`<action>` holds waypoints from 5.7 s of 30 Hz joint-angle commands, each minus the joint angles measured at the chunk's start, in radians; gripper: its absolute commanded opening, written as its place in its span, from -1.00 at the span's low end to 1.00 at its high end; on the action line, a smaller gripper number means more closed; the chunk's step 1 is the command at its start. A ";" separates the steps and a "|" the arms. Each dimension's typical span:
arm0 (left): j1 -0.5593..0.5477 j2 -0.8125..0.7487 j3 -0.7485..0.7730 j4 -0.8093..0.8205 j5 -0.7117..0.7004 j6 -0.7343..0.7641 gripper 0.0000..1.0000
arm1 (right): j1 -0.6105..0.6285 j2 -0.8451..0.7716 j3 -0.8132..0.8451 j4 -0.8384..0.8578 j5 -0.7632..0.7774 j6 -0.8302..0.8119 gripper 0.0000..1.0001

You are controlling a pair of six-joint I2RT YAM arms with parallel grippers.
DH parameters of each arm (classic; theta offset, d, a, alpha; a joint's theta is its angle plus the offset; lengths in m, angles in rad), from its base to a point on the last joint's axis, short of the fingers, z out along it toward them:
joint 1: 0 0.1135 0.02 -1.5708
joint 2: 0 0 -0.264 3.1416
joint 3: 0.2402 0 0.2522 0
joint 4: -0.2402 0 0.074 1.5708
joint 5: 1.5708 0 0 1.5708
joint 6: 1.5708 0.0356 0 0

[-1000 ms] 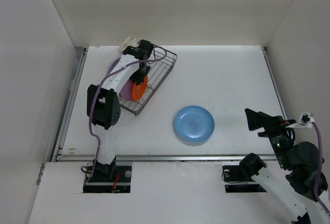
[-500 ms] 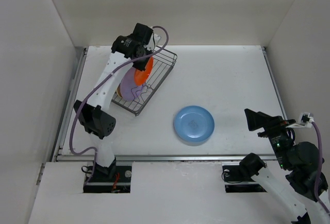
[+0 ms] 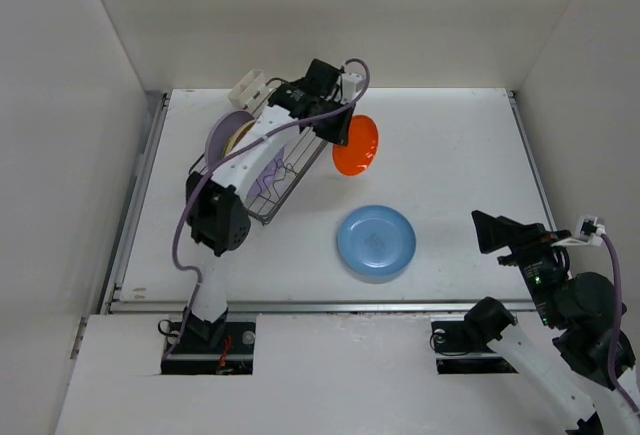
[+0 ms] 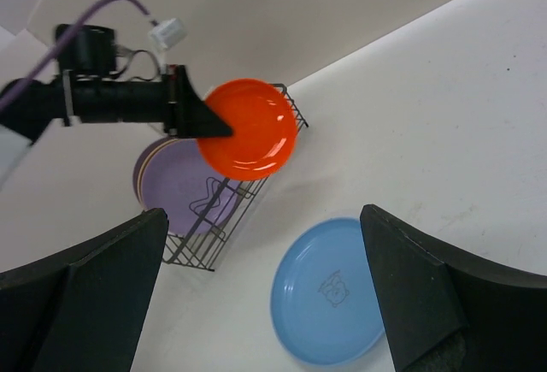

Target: Unload the plates from the dish rack

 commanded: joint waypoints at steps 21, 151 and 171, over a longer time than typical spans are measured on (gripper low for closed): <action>0.035 0.471 0.067 0.405 0.354 -0.339 -0.53 | 0.007 0.062 0.009 0.033 -0.016 -0.013 1.00; 0.174 -0.099 -0.232 -0.078 -0.617 0.220 -0.21 | 0.007 -0.073 -0.010 0.051 -0.073 -0.022 1.00; 0.194 -0.131 -0.126 -0.236 -0.580 0.219 -1.00 | 0.007 -0.064 -0.010 0.051 -0.073 -0.022 1.00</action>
